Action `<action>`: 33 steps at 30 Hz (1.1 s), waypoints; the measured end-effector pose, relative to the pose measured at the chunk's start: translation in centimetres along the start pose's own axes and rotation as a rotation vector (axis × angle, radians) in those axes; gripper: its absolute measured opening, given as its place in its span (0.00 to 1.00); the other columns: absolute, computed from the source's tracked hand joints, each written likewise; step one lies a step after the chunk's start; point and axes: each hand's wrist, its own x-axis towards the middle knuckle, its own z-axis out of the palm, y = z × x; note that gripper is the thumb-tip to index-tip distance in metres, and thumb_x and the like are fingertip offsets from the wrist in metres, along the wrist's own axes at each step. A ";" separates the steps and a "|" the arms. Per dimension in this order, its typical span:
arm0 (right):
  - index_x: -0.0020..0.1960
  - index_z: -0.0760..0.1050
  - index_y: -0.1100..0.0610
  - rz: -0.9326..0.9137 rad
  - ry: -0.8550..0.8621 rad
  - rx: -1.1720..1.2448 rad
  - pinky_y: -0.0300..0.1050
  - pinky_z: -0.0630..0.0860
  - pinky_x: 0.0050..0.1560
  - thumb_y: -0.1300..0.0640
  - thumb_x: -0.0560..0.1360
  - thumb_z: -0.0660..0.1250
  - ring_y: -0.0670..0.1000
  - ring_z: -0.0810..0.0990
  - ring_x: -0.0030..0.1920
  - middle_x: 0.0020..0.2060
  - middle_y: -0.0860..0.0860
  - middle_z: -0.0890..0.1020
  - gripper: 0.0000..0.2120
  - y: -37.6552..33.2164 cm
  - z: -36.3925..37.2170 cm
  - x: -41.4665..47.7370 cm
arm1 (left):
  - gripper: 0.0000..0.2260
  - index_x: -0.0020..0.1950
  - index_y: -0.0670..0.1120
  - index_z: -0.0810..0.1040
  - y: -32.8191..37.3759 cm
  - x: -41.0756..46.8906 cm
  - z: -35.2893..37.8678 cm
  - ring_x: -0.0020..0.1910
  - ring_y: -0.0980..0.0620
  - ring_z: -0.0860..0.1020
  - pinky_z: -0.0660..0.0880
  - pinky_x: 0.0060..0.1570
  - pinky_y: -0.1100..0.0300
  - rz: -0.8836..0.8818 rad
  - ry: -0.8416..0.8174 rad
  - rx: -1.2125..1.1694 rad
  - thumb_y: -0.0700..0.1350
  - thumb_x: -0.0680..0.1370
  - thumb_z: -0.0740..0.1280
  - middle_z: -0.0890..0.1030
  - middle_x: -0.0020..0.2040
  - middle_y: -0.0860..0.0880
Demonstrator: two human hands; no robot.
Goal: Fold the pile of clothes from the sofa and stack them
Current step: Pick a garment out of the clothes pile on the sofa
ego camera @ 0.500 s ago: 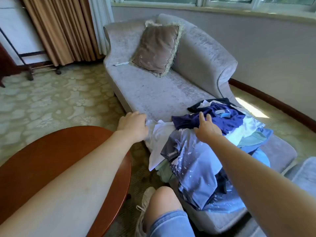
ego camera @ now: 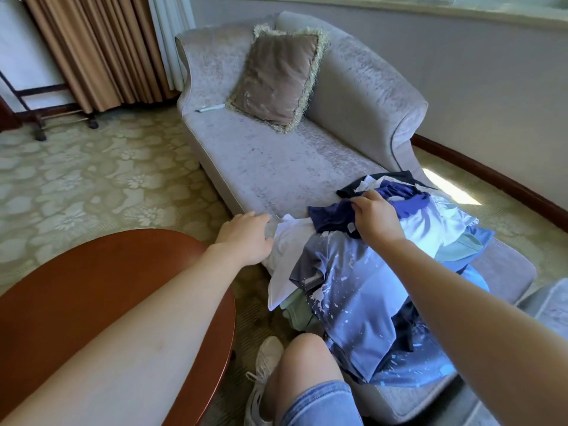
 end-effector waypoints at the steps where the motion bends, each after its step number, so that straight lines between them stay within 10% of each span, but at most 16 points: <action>1: 0.52 0.81 0.66 -0.065 0.055 0.035 0.56 0.77 0.41 0.66 0.77 0.62 0.65 0.78 0.41 0.45 0.62 0.77 0.10 -1.3 -1.0 0.1 | 0.23 0.73 0.52 0.64 0.3 -0.6 -0.7 0.67 0.44 0.69 0.71 0.61 0.49 0.008 0.007 -0.018 0.52 0.79 0.61 0.71 0.69 0.47; 8: 0.48 0.82 0.64 -0.363 0.342 0.294 0.52 0.76 0.38 0.64 0.75 0.64 0.62 0.78 0.39 0.44 0.60 0.77 0.08 -15.9 -9.6 1.4 | 0.41 0.79 0.56 0.48 0.5 -7.1 -8.4 0.69 0.44 0.69 0.73 0.60 0.47 -0.001 0.228 -0.214 0.64 0.73 0.67 0.65 0.74 0.47; 20: 0.52 0.83 0.60 -0.517 0.374 0.813 0.38 0.66 0.53 0.61 0.78 0.62 0.52 0.75 0.50 0.49 0.54 0.73 0.10 -41.1 -20.3 -2.1 | 0.33 0.75 0.54 0.60 -9.3 -22.7 -18.3 0.60 0.46 0.77 0.73 0.54 0.55 -0.255 0.663 -0.426 0.57 0.74 0.70 0.78 0.63 0.51; 26: 0.54 0.82 0.57 -0.457 0.239 0.849 0.41 0.67 0.56 0.59 0.79 0.62 0.53 0.75 0.51 0.51 0.56 0.72 0.11 -46.2 -17.0 -2.9 | 0.01 0.45 0.44 0.78 -16.6 -25.6 -16.8 0.50 0.41 0.80 0.71 0.44 0.57 -0.442 0.559 -0.472 0.40 0.74 0.67 0.82 0.44 0.45; 30: 0.51 0.81 0.61 -0.351 0.082 0.755 0.43 0.68 0.53 0.59 0.79 0.60 0.57 0.76 0.51 0.48 0.60 0.77 0.12 -45.1 -11.4 -1.5 | 0.17 0.62 0.44 0.75 -20.7 -25.7 -14.5 0.54 0.45 0.77 0.72 0.53 0.58 -0.564 0.337 -0.578 0.42 0.74 0.72 0.79 0.58 0.44; 33: 0.40 0.79 0.61 -0.270 -0.112 0.675 0.53 0.77 0.48 0.57 0.74 0.58 0.61 0.81 0.44 0.39 0.61 0.81 0.12 -43.4 -6.0 -0.4 | 0.29 0.73 0.50 0.65 -22.0 -25.4 -13.0 0.37 0.49 0.74 0.70 0.34 0.61 -0.603 0.162 -0.624 0.41 0.74 0.71 0.77 0.44 0.46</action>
